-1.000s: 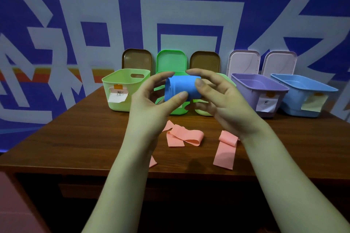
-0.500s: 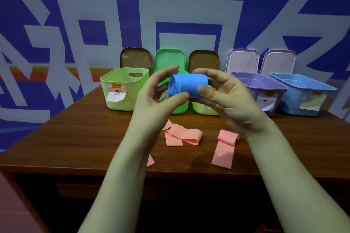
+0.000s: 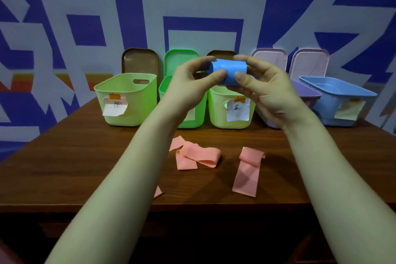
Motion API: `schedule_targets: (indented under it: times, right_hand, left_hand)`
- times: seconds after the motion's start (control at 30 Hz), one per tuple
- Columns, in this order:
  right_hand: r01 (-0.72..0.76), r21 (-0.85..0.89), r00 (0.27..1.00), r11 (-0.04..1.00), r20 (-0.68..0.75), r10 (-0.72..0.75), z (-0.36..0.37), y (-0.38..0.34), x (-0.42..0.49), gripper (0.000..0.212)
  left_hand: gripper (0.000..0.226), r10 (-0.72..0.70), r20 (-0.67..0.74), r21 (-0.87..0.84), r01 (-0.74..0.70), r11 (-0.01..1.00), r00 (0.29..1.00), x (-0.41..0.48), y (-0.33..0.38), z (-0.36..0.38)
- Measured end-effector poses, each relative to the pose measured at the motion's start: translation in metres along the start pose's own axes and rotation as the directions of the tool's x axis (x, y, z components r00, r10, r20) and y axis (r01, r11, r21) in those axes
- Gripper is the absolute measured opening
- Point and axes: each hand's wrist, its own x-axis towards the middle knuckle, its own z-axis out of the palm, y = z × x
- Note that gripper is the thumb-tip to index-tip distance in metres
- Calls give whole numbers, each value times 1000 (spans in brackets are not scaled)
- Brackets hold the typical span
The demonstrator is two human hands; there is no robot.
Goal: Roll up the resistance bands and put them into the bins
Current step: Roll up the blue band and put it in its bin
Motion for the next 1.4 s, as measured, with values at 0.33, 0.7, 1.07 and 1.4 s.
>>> schedule_targets:
  times: [0.33, 0.7, 1.07, 1.4]
  right_hand:
    - [-100, -84, 994, 991, -44, 97, -39, 54, 73, 33]
    - [-283, -174, 958, 943, -14, 285, -44, 19, 202, 38]
    - [-341, -241, 939, 909, -132, 317, -15, -96, 278, 38]
    - [-478, -51, 862, 877, -218, 457, -19, -80, 273, 45]
  left_hand:
    - [39, -34, 128, 51, 28, 998, 991, 83, -69, 7]
    - [30, -219, 136, 115, 204, 972, 966, 209, -31, -15]
    - [34, -386, 277, 29, 394, 919, 880, 294, 80, -49]
    - [38, -515, 300, -139, 571, 809, 803, 293, 52, -39]
